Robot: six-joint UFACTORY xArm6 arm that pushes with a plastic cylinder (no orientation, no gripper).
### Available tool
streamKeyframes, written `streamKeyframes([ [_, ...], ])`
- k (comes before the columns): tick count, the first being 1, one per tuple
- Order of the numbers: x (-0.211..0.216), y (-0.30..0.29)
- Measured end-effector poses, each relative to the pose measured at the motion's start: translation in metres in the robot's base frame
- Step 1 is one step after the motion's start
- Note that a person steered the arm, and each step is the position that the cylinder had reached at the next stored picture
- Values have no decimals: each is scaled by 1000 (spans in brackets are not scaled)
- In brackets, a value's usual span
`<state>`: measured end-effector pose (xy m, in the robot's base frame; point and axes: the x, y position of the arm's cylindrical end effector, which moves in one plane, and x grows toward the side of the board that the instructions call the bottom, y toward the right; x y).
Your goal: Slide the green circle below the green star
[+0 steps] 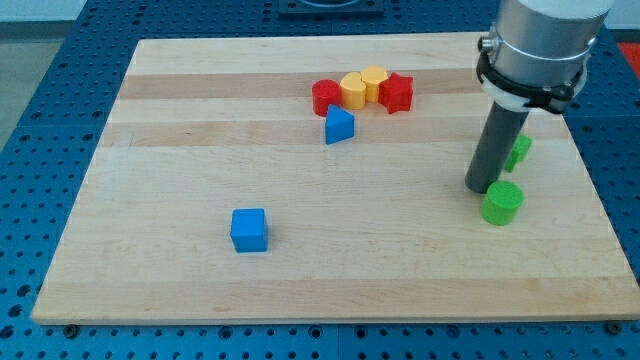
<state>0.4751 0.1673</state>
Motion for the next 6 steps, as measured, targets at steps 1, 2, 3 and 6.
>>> streamKeyframes([
  [1, 0, -1],
  [2, 0, -22],
  [3, 7, -55],
  [6, 55, -1],
])
